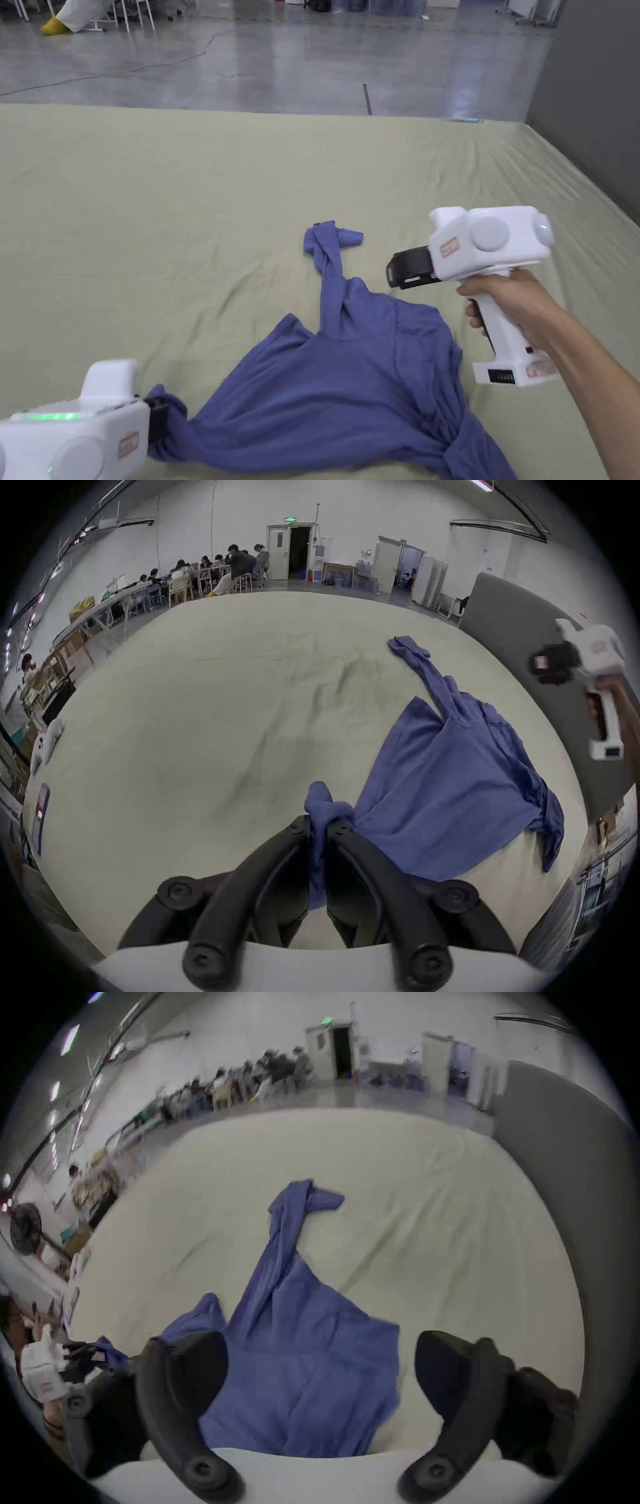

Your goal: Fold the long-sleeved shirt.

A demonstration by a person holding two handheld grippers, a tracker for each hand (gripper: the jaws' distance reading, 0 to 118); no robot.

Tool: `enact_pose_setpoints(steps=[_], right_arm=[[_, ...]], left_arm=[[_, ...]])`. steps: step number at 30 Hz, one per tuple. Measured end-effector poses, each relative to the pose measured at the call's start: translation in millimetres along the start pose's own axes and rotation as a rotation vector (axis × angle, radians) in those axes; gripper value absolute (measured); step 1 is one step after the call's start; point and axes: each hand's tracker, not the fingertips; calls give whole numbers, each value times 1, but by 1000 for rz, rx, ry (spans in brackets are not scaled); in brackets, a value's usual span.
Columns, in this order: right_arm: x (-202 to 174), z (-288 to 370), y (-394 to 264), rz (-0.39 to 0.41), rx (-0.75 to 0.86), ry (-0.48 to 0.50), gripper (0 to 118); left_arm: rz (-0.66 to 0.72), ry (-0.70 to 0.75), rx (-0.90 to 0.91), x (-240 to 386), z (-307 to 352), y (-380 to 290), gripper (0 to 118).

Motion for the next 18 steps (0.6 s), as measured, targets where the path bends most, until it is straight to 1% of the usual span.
enact_pose_setpoints(steps=[1, 2, 4, 6, 7, 8, 10, 11, 12, 13, 14, 15, 16, 18], right_arm=[[1, -21, 12, 48, -55, 21, 111], [1, -43, 22, 84, -119, 21, 111], [8, -94, 34, 162, -187, -27, 111], [9, -128, 36, 216, -230, -70, 107], [10, -143, 35, 221, -250, -72, 101], [9, -154, 32, 213, -274, -61, 88], [9, -174, 27, 200, -325, -34, 87], [7, -177, 25, 196, -326, -16, 81], [5, -174, 26, 214, -312, -50, 67], [3, -171, 30, 217, -326, -57, 45], [1, -167, 36, 228, -342, -57, 4], [-2, -162, 39, 245, -338, -56, 3], [-10, -156, 38, 284, -335, -101, 3], [-15, -150, 38, 281, -314, -135, 3]], left_arm=[[10, -6, -5, 0, -1, 0, 5], [29, -17, -13, 5, 4, 0, 5], [56, -13, -18, 6, 3, -2, 5], [71, -8, -26, 5, 2, -1, 5], [79, -5, -31, 5, 0, -1, 5], [92, -6, -34, 4, -1, -1, 5], [105, 0, -42, 2, -4, 2, 5], [107, 9, -45, 2, -4, 2, 5], [104, 17, -48, 3, -5, 2, 5], [103, 20, -49, 5, -5, 3, 5], [96, 22, -50, 3, -5, 5, 5], [82, 29, -48, 6, -3, 6, 5], [73, 35, -43, 9, -2, 6, 5], [68, 30, -34, 10, 1, 8, 5]])
